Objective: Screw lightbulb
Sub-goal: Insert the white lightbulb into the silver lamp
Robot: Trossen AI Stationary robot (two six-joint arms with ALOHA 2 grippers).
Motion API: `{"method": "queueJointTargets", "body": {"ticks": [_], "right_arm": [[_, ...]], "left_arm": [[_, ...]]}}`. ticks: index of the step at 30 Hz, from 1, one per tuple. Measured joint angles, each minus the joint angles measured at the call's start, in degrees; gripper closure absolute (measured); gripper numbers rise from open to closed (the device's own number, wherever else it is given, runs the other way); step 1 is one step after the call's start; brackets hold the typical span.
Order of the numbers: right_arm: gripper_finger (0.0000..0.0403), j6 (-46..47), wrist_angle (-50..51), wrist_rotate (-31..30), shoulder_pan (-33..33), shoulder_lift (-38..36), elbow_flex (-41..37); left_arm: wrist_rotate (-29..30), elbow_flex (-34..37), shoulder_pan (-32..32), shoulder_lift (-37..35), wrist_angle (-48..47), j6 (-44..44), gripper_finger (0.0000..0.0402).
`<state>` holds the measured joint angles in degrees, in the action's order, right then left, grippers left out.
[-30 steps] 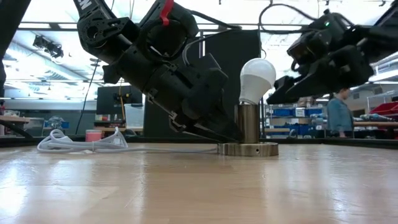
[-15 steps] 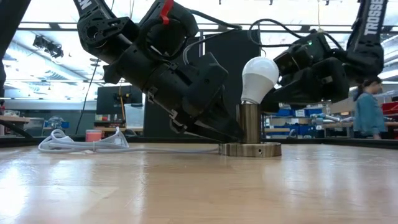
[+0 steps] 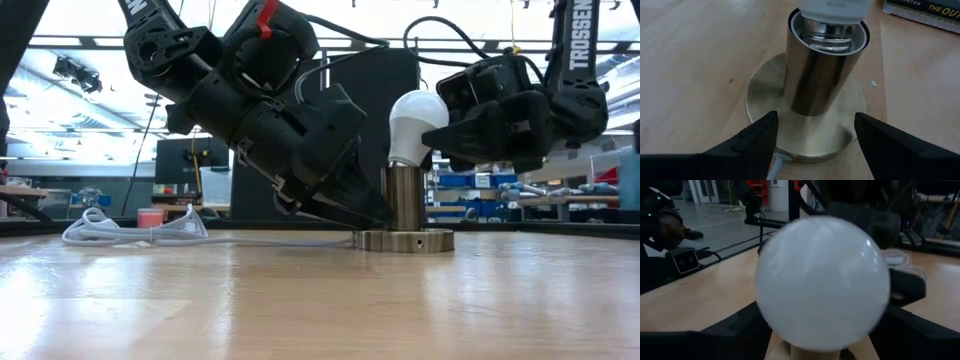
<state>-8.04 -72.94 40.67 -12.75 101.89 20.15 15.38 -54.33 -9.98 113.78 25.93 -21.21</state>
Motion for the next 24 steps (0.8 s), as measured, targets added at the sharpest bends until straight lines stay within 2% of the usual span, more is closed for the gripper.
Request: {"method": "queueJointTargets", "body": {"ticks": [9,24], "right_arm": [[0.0112,-0.10,-1.12,-0.69,0.33,0.26,0.07],[0.0117,-2.12,2.74,-3.70,2.56,0.24,2.64]], "left_arm": [[0.13,0.00,-0.02,0.00,0.04,-0.04,0.0131],[0.26,0.00,-0.15,0.00,0.01,-0.48,0.0131]]}}
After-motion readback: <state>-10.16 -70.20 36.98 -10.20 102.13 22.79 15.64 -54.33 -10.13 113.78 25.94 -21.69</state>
